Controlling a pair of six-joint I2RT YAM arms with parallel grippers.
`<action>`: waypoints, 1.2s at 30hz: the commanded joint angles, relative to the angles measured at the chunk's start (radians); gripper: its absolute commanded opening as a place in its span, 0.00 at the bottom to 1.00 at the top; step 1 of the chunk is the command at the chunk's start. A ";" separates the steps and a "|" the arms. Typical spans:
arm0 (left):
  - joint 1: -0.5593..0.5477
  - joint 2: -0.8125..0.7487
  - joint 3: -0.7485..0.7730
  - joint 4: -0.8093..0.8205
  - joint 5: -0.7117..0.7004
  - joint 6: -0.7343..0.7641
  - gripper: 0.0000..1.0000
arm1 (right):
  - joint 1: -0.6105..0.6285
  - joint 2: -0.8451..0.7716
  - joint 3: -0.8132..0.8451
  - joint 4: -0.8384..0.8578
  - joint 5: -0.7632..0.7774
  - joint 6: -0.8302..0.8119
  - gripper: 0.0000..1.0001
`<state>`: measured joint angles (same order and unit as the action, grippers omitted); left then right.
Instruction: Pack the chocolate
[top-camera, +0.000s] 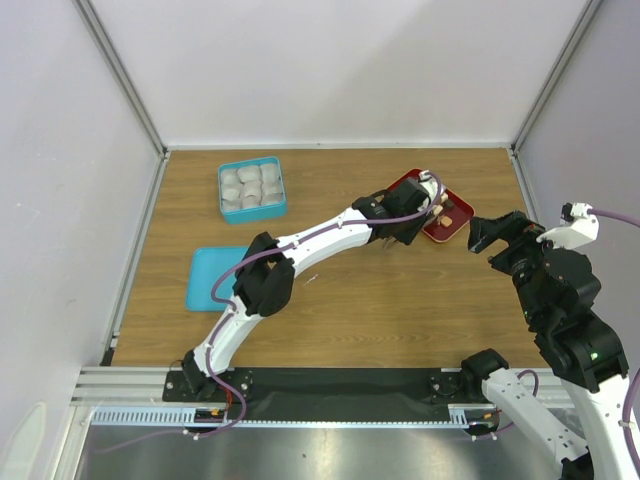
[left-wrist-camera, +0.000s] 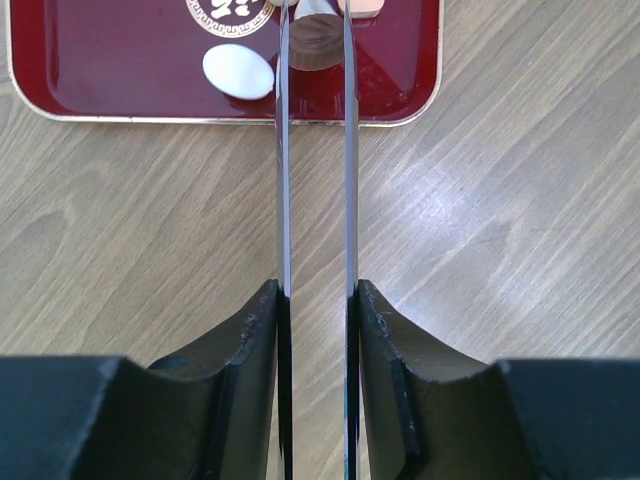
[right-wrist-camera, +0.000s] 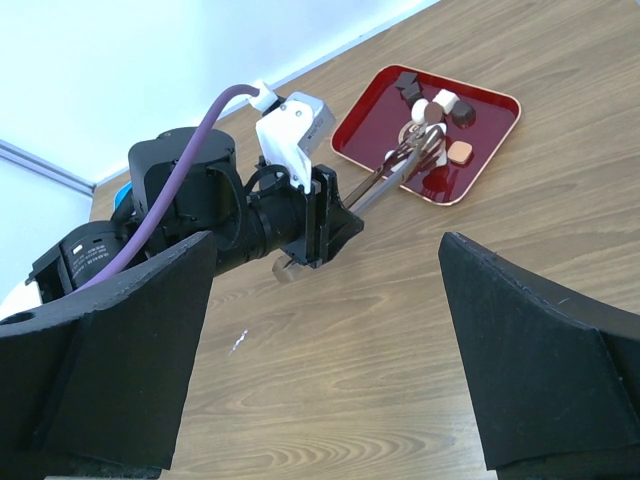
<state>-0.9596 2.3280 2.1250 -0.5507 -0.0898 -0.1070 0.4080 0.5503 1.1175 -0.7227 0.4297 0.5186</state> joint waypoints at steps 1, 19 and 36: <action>-0.004 -0.107 0.039 0.000 -0.028 -0.008 0.33 | -0.001 -0.003 0.002 0.031 0.018 -0.012 0.99; 0.062 -0.194 0.078 -0.064 -0.142 0.043 0.33 | -0.001 0.005 0.001 0.052 0.009 -0.020 0.99; 0.603 -0.487 -0.302 0.015 -0.116 -0.009 0.31 | -0.001 0.037 -0.051 0.109 -0.043 -0.003 0.99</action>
<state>-0.3939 1.8969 1.8748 -0.5869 -0.2234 -0.0860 0.4080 0.5694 1.0752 -0.6674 0.3935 0.5205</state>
